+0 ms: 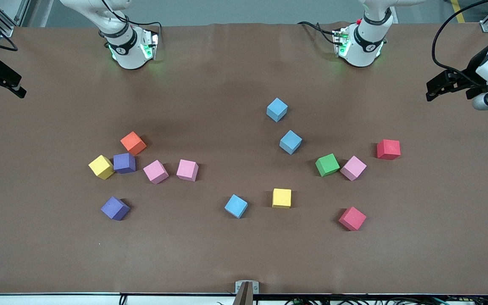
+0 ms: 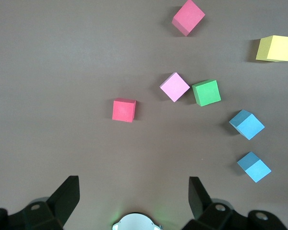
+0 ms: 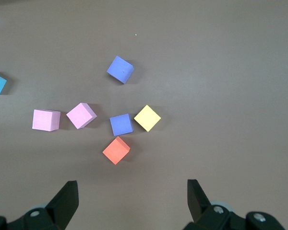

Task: Arrange 11 blocks into digit 3
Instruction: 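Reach the left gripper to the blue cube near the table center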

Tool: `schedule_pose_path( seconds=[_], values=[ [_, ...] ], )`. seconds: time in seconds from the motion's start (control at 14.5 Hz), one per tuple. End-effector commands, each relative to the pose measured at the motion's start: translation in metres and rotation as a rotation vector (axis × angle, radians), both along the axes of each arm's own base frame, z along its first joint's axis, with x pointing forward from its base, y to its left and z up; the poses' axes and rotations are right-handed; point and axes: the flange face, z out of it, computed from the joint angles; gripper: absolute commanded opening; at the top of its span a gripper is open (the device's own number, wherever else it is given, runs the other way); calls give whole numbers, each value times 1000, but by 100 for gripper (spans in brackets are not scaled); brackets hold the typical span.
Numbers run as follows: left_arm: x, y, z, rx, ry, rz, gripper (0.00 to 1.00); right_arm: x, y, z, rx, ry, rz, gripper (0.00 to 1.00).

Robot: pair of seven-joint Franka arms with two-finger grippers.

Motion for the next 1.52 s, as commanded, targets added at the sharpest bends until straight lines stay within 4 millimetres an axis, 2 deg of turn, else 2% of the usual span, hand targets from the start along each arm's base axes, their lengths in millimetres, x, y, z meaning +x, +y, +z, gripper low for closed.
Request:
schedule_pose_path(
  seconds=[0.0, 0.21, 0.28, 0.34, 0.62, 0.9, 1.03, 1.17, 1.31, 1.45],
  values=[
    [-2, -3, 7, 22, -4, -17, 100, -2, -1, 4, -11, -8, -1, 100],
    [-1, -5, 8, 19, -4, -20, 100, -2, -1, 3, -11, -6, 0, 100],
    [1, -7, 16, 19, -24, -22, 100, -2, 0, 4, -10, -8, 2, 100],
    [9, -7, 13, 17, -23, -24, 100, -2, -1, 4, -11, -8, -1, 100],
    [11, -23, 3, 1, -1, -29, 100, -2, -1, 3, -10, -8, -1, 100],
    [4, -69, -15, 16, 26, 47, 100, -1, -2, 3, -10, -6, -4, 100],
    [6, -91, -34, -43, 66, 104, 100, 1, -2, 0, -9, -3, -4, 100],
    [9, -103, -59, -91, 79, 155, 100, 4, -1, 0, -9, -14, -3, 100],
    [4, -131, -81, -95, 66, 149, 100, 10, 0, -6, -4, -4, -1, 100],
    [-3, -162, -105, -92, 53, 210, 100, 22, -2, -25, 1, 33, -7, 100]
  ],
)
